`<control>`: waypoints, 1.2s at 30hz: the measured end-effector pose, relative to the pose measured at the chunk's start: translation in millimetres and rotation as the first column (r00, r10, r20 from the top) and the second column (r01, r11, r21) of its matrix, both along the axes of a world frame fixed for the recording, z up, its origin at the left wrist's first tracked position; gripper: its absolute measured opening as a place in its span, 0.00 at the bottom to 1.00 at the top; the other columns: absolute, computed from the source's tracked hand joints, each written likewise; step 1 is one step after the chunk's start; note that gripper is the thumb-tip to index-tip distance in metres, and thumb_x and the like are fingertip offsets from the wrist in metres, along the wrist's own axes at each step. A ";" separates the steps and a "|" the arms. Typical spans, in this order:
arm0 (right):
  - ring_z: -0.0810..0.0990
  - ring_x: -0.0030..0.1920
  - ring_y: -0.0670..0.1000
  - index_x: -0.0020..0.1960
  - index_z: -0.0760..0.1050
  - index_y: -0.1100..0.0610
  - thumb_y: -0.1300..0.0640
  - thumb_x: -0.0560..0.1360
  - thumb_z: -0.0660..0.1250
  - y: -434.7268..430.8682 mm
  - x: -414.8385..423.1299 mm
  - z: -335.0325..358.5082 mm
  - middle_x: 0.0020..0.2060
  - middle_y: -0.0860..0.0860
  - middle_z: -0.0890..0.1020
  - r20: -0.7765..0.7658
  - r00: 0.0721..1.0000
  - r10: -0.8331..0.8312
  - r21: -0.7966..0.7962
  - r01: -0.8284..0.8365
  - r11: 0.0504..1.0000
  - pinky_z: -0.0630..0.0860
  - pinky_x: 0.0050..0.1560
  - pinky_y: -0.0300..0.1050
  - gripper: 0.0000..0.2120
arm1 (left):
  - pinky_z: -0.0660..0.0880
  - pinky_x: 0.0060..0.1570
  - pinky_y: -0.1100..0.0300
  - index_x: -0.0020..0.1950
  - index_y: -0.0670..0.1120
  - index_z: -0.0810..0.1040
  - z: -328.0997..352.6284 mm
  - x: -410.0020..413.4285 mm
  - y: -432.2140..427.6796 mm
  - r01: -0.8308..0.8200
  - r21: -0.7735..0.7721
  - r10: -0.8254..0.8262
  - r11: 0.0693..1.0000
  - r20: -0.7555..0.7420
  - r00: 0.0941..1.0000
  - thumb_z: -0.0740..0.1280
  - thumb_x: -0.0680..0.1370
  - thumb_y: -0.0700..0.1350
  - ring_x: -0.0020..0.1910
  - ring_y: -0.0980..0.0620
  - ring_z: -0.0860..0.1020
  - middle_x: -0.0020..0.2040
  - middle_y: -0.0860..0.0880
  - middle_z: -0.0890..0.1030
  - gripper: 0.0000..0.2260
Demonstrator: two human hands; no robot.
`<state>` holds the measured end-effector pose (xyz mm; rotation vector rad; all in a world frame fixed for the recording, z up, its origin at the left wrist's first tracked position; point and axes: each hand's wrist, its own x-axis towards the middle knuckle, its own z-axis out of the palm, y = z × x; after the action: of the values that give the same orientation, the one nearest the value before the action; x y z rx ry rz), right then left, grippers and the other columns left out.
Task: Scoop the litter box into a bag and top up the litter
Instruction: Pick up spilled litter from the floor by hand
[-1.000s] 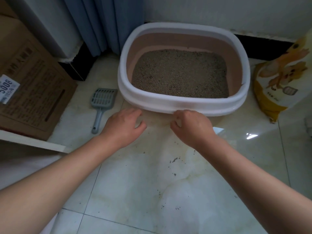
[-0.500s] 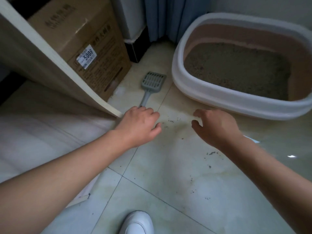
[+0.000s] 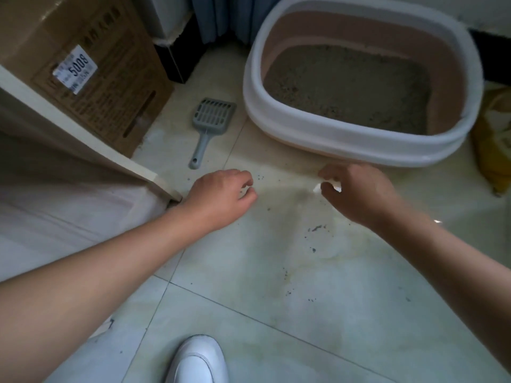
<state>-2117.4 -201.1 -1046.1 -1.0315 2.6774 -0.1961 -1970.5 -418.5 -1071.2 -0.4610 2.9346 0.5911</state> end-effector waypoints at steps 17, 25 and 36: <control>0.79 0.50 0.58 0.57 0.79 0.53 0.56 0.74 0.64 -68.1 36.4 -56.0 0.50 0.52 0.81 0.150 0.983 0.105 -0.082 -0.094 0.992 0.79 0.47 0.51 0.13 | 0.77 0.43 0.56 0.48 0.43 0.78 -10.1 4.3 -24.0 -0.640 0.768 0.785 -0.016 0.406 0.467 0.53 0.85 0.51 0.43 0.48 0.83 0.49 0.43 0.84 0.18; 0.76 0.49 0.58 0.51 0.77 0.55 0.54 0.73 0.68 -120.7 32.0 -78.8 0.47 0.54 0.77 0.137 0.988 0.064 -0.131 -0.046 0.990 0.75 0.45 0.48 0.08 | 0.79 0.57 0.50 0.52 0.40 0.79 -15.5 -0.5 -35.1 -0.567 0.790 0.756 -0.232 0.514 0.407 0.55 0.83 0.51 0.51 0.43 0.84 0.52 0.40 0.85 0.19; 0.77 0.46 0.57 0.49 0.76 0.56 0.59 0.78 0.62 -137.9 32.7 -80.2 0.45 0.53 0.79 -0.017 0.985 0.172 -0.056 -0.173 0.983 0.67 0.36 0.46 0.04 | 0.80 0.55 0.49 0.56 0.37 0.79 -26.1 -11.9 -40.8 -0.492 0.801 0.755 -0.341 0.545 0.365 0.54 0.83 0.52 0.50 0.42 0.85 0.49 0.39 0.86 0.22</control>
<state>-2084.7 -339.0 -1126.3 -1.2788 2.5891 -0.2338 -1982.4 -459.3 -1097.3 -1.8842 1.1659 2.4733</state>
